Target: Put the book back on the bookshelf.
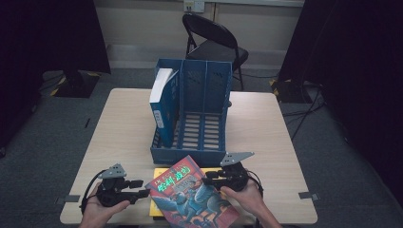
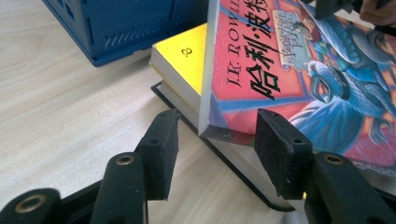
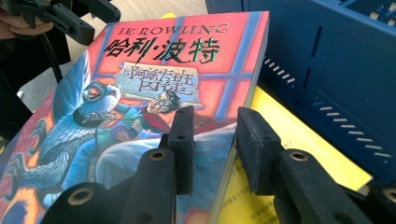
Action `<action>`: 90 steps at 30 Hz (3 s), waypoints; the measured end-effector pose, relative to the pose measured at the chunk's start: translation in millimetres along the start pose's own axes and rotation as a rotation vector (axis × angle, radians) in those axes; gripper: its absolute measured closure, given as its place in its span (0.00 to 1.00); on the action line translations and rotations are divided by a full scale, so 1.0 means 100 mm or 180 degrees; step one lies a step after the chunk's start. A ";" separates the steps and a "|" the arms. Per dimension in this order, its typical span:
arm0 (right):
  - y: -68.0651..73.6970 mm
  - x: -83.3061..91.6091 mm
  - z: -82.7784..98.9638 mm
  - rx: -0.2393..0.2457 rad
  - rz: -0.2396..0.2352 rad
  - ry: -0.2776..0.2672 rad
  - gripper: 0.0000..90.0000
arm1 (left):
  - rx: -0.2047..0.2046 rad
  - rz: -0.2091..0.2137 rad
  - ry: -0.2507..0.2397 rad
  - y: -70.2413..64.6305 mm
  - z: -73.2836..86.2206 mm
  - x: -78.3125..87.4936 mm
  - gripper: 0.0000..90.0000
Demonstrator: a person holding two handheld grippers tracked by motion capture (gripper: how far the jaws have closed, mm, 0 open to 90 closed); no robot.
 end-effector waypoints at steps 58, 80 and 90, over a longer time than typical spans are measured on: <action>0.08 0.24 0.26 -0.0358 0.0420 -0.0056 0.40 | 0.0032 0.0127 -0.0028 -0.28 -0.41 -0.63 0.47; 0.03 0.17 0.22 -0.0509 0.0472 0.0046 0.36 | -0.0031 0.0128 -0.0040 -0.35 -0.32 -0.59 0.41; 0.01 0.20 0.21 -0.0745 0.0525 -0.0071 0.46 | -0.0027 0.0132 -0.0047 -0.35 -0.32 -0.59 0.42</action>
Point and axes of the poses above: each handheld gripper's, and its own axes: x roughly backward along the jaws, z roughly out of its underside, y roughly to its left, the point moved 8 cm from there along -x, roughly forward along the jaws, and after that the axes turned 15 degrees about x, right-handed, at the moved point
